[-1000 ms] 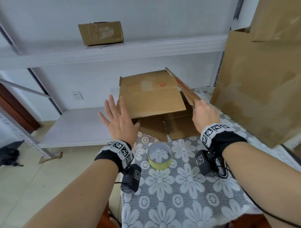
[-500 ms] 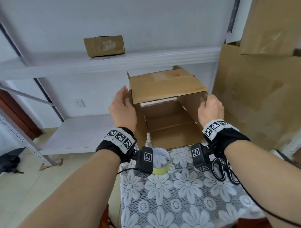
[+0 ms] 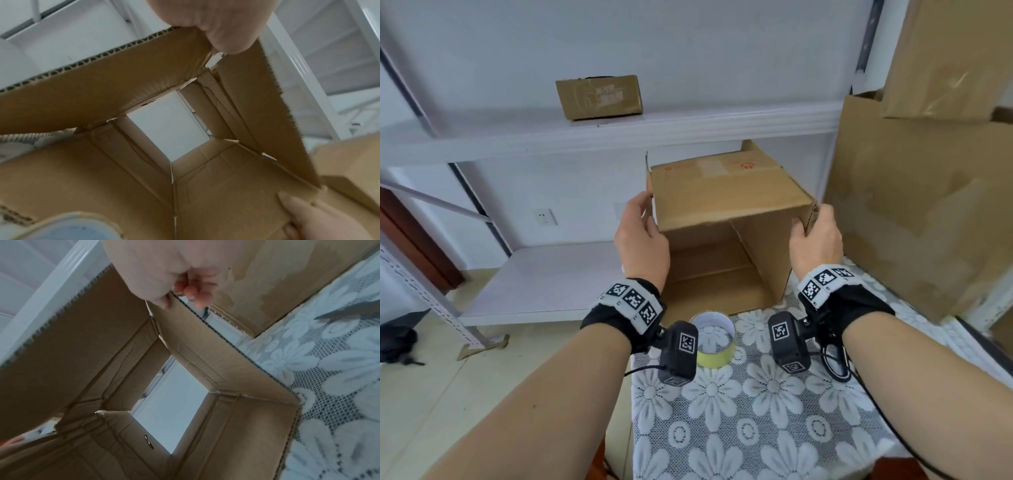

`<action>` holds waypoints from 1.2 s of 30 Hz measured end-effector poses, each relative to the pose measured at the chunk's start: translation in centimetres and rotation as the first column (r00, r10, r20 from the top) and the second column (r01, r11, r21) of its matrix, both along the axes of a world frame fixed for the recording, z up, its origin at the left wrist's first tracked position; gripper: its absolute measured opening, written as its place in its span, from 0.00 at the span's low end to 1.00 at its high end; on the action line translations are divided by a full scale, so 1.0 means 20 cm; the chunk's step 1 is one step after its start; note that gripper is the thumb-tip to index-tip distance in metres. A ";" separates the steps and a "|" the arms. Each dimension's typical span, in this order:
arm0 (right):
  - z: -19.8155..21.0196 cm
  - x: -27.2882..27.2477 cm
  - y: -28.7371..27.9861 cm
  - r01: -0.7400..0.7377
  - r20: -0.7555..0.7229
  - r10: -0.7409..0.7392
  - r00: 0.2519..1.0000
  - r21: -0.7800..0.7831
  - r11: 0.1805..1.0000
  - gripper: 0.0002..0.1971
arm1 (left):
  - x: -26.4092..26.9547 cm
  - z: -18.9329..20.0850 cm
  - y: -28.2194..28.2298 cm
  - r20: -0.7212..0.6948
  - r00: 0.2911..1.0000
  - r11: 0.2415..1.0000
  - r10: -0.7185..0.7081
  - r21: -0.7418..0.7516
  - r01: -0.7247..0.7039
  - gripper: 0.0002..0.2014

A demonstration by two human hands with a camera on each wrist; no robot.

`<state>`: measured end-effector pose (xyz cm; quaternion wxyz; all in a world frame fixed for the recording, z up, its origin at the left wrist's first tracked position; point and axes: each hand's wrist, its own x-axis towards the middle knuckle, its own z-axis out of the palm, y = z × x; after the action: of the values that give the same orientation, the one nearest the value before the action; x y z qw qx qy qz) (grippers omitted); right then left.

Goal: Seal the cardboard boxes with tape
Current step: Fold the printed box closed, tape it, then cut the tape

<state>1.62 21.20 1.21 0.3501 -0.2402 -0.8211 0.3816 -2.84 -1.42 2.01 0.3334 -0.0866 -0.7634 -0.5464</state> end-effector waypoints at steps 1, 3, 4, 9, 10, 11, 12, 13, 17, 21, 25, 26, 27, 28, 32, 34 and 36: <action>0.01 0.01 -0.01 0.021 -0.020 -0.021 1.000 -0.013 1.000 0.16 | 0.00 0.00 -0.01 0.011 1.000 1.000 0.028 -0.001 -0.028 0.22; 0.02 0.02 -0.03 0.063 -0.100 -0.059 0.993 0.033 0.997 0.20 | 0.00 0.00 -0.04 0.006 0.998 0.998 0.060 -0.011 -0.060 0.20; 0.02 0.02 -0.05 0.076 -0.146 -0.062 0.987 0.094 0.993 0.22 | 0.01 0.00 -0.05 -0.007 0.998 0.998 0.059 -0.003 -0.059 0.20; 0.04 0.01 -0.11 0.096 -0.225 -0.001 0.974 0.412 0.906 0.28 | -0.02 -0.03 -0.09 -0.042 0.999 0.998 0.018 -0.052 -0.020 0.17; 0.03 0.01 -0.10 0.089 -0.207 0.013 0.978 0.478 0.874 0.26 | -0.02 -0.03 -0.10 -0.043 0.999 0.997 -0.006 -0.082 0.002 0.18; 0.03 0.01 -0.09 0.074 -0.175 0.026 0.984 0.541 0.838 0.25 | -0.01 -0.03 -0.10 -0.039 0.999 0.992 -0.030 -0.121 0.025 0.20; 0.02 0.01 -0.08 0.048 -0.130 0.037 0.991 0.599 0.799 0.23 | 0.00 -0.03 -0.11 -0.024 0.999 0.986 -0.044 -0.163 0.040 0.23; 0.01 0.02 -0.07 0.012 -0.076 0.050 0.996 0.649 0.761 0.21 | 0.02 -0.02 -0.11 -0.002 0.999 0.978 -0.045 -0.204 0.044 0.25; -0.01 0.03 -0.05 -0.109 0.094 0.055 0.994 0.788 0.606 0.18 | 0.04 -0.02 -0.12 0.010 0.999 0.968 -0.051 -0.246 0.051 0.29; -0.02 0.03 -0.07 -0.170 0.210 -0.050 0.976 0.891 0.422 0.18 | 0.03 -0.03 -0.14 -0.013 0.998 0.975 -0.060 -0.217 0.055 0.26; 0.00 0.03 -0.08 -0.250 0.299 -0.169 0.939 0.933 0.259 0.21 | 0.02 -0.03 -0.15 -0.005 0.998 0.970 -0.062 -0.236 0.059 0.23; 0.01 0.04 -0.10 -0.279 0.331 -0.204 0.921 0.928 0.246 0.25 | 0.02 -0.04 -0.15 -0.005 0.998 0.969 -0.063 -0.239 0.060 0.22; 0.01 0.04 -0.11 -0.312 0.367 -0.233 0.900 0.919 0.243 0.28 | 0.02 -0.04 -0.15 -0.007 0.998 0.970 -0.066 -0.235 0.063 0.22; 0.01 0.04 -0.13 -0.342 0.398 -0.248 0.883 0.909 0.239 0.29 | 0.03 -0.04 -0.15 -0.006 0.998 0.971 -0.070 -0.228 0.067 0.22; -0.02 0.00 -0.20 -0.466 0.525 -0.204 0.826 0.841 0.276 0.34 | 0.07 -0.03 -0.12 0.043 0.993 0.973 -0.108 -0.199 0.114 0.30; -0.04 -0.02 -0.21 -0.526 0.599 -0.082 0.796 0.754 0.393 0.36 | 0.08 -0.05 -0.12 0.073 0.991 0.972 -0.108 -0.201 0.121 0.34; -0.07 -0.05 -0.21 -0.564 0.640 0.005 0.769 0.674 0.478 0.39 | 0.08 -0.09 -0.13 0.149 0.987 0.973 -0.057 -0.214 0.089 0.34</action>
<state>0.59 16.96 -0.26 0.0922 0.0070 -0.9913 -0.0937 -1.25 -4.08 0.24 0.2462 -0.1120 -0.8373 -0.4751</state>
